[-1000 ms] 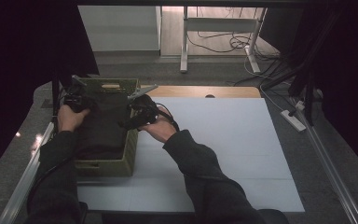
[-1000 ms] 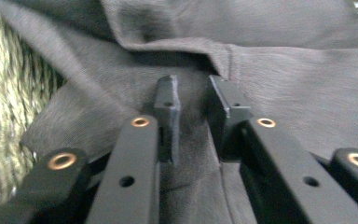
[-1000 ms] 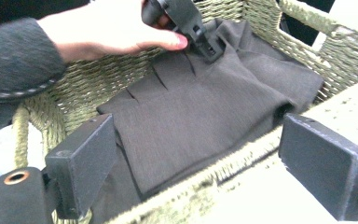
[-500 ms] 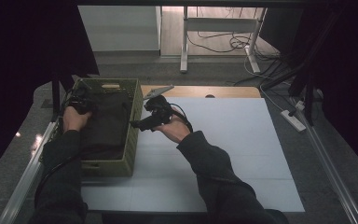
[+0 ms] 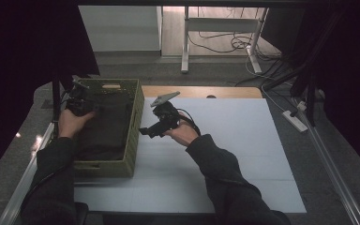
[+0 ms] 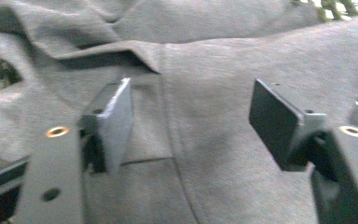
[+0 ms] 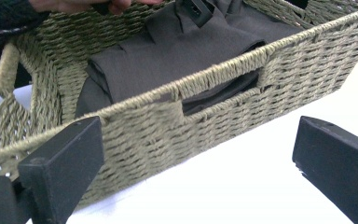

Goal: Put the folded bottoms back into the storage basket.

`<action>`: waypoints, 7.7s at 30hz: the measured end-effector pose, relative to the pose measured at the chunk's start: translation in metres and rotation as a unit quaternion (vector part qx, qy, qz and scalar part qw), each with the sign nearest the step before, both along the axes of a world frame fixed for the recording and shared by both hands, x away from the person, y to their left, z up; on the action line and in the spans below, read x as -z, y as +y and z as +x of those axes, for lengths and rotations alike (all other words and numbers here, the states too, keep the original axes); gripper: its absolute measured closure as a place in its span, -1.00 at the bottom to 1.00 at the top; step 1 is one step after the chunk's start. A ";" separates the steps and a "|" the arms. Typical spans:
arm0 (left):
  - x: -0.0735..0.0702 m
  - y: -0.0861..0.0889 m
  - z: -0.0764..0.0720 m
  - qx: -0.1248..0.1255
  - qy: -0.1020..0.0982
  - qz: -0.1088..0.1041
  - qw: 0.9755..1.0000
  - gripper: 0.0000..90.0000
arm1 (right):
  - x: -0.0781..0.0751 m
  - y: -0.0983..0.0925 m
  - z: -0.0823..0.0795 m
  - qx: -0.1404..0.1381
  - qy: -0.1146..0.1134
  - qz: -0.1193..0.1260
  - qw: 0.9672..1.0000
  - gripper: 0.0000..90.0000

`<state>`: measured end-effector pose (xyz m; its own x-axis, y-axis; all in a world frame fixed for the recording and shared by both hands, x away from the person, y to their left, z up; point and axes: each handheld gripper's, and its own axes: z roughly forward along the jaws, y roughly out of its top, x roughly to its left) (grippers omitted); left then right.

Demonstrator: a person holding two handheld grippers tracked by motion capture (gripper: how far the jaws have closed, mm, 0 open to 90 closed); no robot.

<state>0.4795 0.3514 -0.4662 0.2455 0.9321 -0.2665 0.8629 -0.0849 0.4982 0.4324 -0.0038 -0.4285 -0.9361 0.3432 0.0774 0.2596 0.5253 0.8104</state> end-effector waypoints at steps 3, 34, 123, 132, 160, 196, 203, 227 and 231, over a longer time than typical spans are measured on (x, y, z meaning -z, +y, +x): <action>-0.002 -0.002 -0.006 0.017 -0.007 -0.014 1.000 -0.46 | 0.002 -0.004 0.000 -0.005 -0.004 -0.004 1.000 -0.98; -0.018 -0.050 -0.083 0.139 -0.107 -0.062 0.983 -1.00 | 0.029 -0.043 -0.016 0.001 -0.016 -0.022 1.000 -1.00; 0.024 -0.056 -0.277 0.162 -0.168 -0.049 0.971 -1.00 | 0.053 -0.142 -0.060 0.046 -0.007 -0.038 0.998 -1.00; 0.033 -0.045 -0.276 0.144 -0.174 -0.045 0.973 -1.00 | 0.054 -0.152 -0.067 0.053 -0.005 -0.039 0.998 -1.00; 0.037 -0.040 -0.273 0.127 -0.161 -0.057 0.977 -1.00 | 0.058 -0.188 -0.084 0.092 0.000 -0.040 0.995 -1.00; 0.038 -0.041 -0.270 0.127 -0.150 -0.053 0.979 -1.00 | 0.060 -0.240 -0.127 0.162 0.000 -0.052 0.986 -1.00; 0.038 -0.041 -0.270 0.129 -0.151 -0.053 0.979 -1.00 | 0.059 -0.251 -0.131 0.174 0.007 -0.046 0.984 -1.00; 0.037 -0.043 -0.270 0.134 -0.150 -0.047 0.978 -1.00 | 0.057 -0.289 -0.156 0.244 0.013 -0.046 0.969 -1.00; 0.037 -0.043 -0.270 0.135 -0.150 -0.047 0.978 -1.00 | 0.057 -0.293 -0.160 0.251 0.012 -0.049 0.967 -1.00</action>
<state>0.2096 0.3083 -0.5037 0.5593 0.7975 -0.2260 0.6298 -0.2316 0.7414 0.2721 -0.2966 -0.4859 -0.6476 0.7608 0.0412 0.5202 0.4020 0.7535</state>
